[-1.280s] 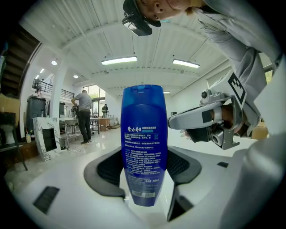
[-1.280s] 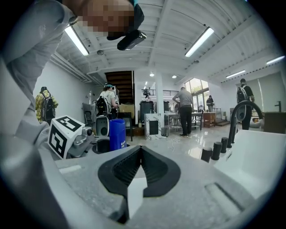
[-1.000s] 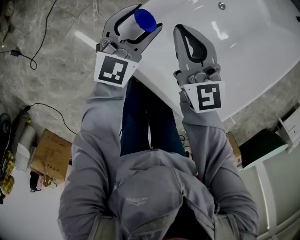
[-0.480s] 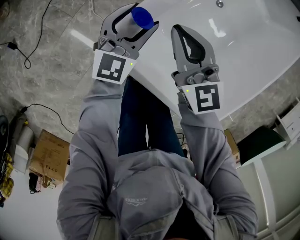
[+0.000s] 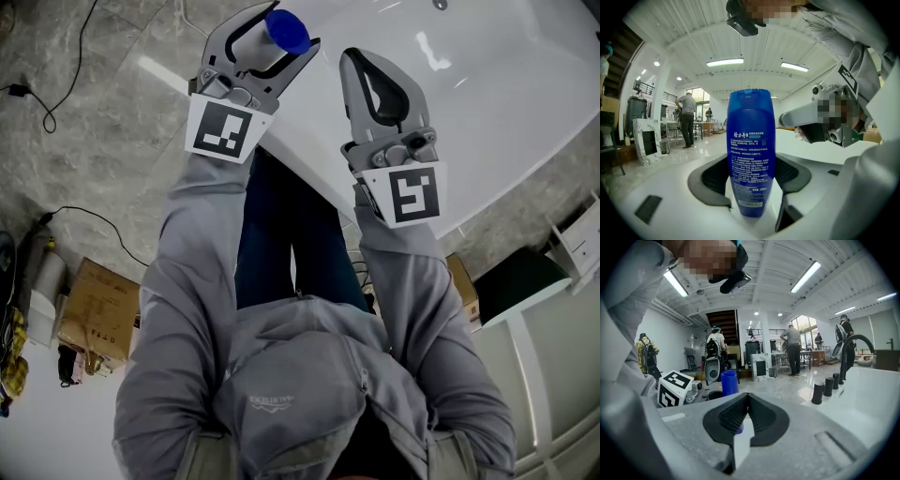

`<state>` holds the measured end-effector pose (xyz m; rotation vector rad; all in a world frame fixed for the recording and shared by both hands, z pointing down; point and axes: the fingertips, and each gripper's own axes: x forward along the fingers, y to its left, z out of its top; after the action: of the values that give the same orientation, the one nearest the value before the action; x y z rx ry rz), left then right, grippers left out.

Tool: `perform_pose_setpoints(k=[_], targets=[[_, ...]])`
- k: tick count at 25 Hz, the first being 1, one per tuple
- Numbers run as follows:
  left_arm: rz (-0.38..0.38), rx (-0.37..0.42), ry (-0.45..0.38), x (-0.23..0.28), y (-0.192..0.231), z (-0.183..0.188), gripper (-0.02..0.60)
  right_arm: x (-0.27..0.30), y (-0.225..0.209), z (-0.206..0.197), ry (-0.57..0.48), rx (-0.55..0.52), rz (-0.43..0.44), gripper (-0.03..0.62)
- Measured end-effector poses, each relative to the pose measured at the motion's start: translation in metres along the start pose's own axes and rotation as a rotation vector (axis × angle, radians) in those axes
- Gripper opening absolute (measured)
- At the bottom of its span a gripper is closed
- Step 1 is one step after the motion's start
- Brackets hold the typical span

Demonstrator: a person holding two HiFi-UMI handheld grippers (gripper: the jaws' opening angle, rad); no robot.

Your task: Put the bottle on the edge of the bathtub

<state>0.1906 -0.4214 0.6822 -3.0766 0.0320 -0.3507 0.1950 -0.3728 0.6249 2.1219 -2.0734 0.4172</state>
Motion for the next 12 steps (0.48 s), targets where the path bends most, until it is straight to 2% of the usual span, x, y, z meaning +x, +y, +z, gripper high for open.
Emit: perform_pose_setpoints(k=[12], targets=[[-0.049,-0.005,-0.002,0.0032,-0.0026,-0.0015,0.275,-0.0002,0.0006,0.004,0.003,-0.006,0.003,0.002]])
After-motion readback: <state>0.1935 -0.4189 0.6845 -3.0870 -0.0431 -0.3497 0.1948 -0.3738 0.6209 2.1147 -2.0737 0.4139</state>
